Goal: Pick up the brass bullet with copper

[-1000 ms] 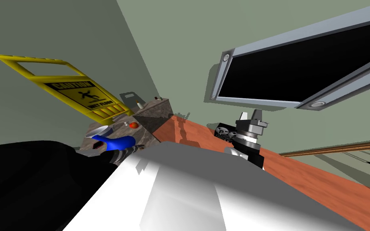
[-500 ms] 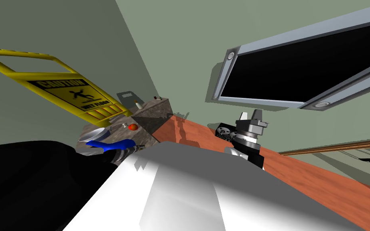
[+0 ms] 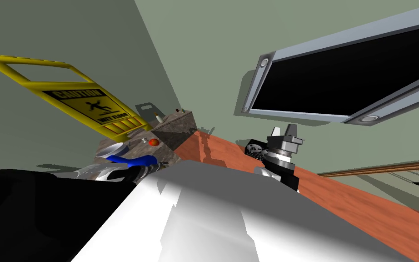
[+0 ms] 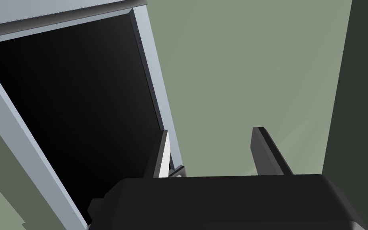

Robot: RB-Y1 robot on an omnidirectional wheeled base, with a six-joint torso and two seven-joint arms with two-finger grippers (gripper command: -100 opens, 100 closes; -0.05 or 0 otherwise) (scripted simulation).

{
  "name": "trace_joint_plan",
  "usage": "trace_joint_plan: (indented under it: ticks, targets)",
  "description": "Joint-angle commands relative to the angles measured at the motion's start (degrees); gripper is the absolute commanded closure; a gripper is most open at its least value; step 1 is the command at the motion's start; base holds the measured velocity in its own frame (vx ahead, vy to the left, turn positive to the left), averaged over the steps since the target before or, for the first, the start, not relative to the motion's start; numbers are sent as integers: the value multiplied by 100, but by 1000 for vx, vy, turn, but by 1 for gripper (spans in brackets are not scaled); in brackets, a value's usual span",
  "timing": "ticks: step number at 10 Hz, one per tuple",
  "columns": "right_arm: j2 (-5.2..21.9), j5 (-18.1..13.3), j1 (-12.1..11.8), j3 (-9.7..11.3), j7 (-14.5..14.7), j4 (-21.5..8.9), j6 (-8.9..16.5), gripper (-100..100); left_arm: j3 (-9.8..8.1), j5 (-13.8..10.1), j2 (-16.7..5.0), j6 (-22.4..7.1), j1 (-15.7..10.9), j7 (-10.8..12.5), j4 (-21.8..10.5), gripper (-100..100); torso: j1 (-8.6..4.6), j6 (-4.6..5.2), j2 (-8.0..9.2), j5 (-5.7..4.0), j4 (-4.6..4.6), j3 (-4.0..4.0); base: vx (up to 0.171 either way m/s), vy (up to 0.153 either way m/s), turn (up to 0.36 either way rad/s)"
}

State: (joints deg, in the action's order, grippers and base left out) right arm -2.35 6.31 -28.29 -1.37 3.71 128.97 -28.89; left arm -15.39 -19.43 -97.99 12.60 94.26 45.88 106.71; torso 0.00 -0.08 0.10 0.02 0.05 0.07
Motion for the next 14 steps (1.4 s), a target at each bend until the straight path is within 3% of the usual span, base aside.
trace_joint_plan:
  ticks: [1,2,3,5,6,7,8,10,13,14]
  targets:
    - [0,0,0,0,0,0,0,0,68,-37,-44,-89,-164,-2,50,-100,0,0,0,0,0,0,-26,15,17]
    - [0,0,0,0,0,0,0,0,244,-123,-154,-240,-351,1,127,-100,-2,1,-1,-1,0,-1,-34,22,36]
    - [0,0,0,0,0,0,0,0,244,-123,-154,-240,-434,1,127,-100,-1,0,0,0,0,0,-27,21,23]
    - [0,0,0,0,0,0,0,0,596,-296,-375,-542,-876,7,279,-100,18,4,-5,11,0,-3,-40,33,39]
    - [0,0,0,0,0,0,0,0,596,-296,-375,-542,-973,7,279,-100,22,-2,1,22,-3,-1,-39,23,21]
    - [0,0,0,0,0,0,0,0,772,-382,-486,-693,-1243,10,355,-100,28,1,-1,29,-2,-2,-38,22,31]
    - [0,0,0,0,0,0,0,0,772,-382,-486,-693,-1243,10,355,-100,33,2,-4,31,-3,-3,-29,17,11]
    - [0,0,0,0,0,0,0,0,1124,-555,-707,-994,-1663,17,508,-100,34,2,-7,31,-4,-6,-33,26,27]
    - [0,0,0,0,0,0,0,0,1189,-543,-674,-1032,-1843,2,537,-100,29,7,-21,35,-6,-13,-8,0,-6]
    - [0,0,0,0,0,0,0,0,1225,-545,-675,-1037,-1876,0,536,100,28,7,-23,35,-6,-14,0,0,0]
